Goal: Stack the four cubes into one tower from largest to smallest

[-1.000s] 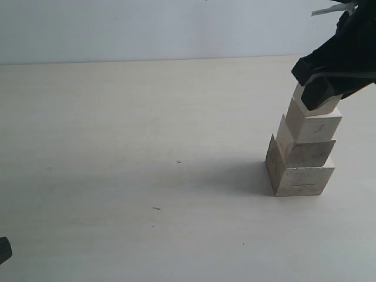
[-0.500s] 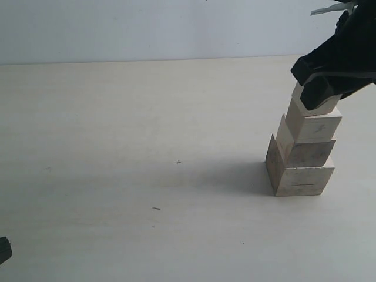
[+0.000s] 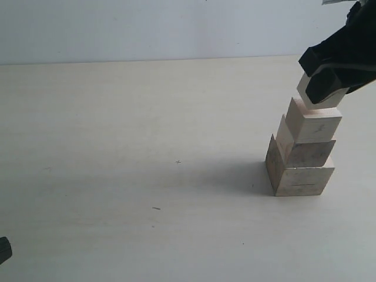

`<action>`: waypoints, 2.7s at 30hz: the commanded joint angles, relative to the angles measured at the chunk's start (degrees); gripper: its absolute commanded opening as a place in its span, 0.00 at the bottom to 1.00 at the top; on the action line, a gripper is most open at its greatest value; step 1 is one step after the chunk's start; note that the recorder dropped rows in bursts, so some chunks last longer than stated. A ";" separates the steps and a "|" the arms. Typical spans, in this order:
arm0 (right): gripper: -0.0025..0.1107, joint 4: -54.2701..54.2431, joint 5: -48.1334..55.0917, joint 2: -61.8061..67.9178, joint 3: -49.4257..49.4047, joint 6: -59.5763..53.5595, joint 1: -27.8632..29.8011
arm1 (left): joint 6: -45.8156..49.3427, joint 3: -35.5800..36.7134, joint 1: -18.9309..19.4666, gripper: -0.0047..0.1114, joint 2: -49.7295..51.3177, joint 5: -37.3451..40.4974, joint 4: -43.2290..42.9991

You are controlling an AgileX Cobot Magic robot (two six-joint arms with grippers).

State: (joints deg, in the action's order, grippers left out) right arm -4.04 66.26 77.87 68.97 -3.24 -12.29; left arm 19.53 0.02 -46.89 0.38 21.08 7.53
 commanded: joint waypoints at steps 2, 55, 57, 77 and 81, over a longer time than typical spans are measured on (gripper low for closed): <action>0.15 -0.56 -0.03 -1.02 -0.06 -0.21 0.27 | -0.21 -0.02 0.09 0.04 -0.38 -0.35 0.19; 0.15 -0.20 -0.89 2.01 -0.06 -1.13 0.27 | -0.21 -0.02 0.09 0.04 -0.38 -0.35 0.19; 0.15 -0.42 -0.61 2.01 -0.06 -1.13 0.27 | -0.21 -0.02 0.09 0.04 -0.38 -0.35 0.19; 0.15 -0.54 -0.23 2.01 -0.06 0.39 0.27 | -0.21 -0.02 0.09 0.04 -0.38 -0.35 0.19; 0.15 -0.54 -0.23 2.01 -0.06 0.39 0.27 | -0.21 -0.02 0.09 0.04 -0.38 -0.35 0.19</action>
State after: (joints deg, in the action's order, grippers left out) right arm -4.57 66.14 79.92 68.97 -2.94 -12.26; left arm 19.53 0.02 -46.89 0.38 21.08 7.53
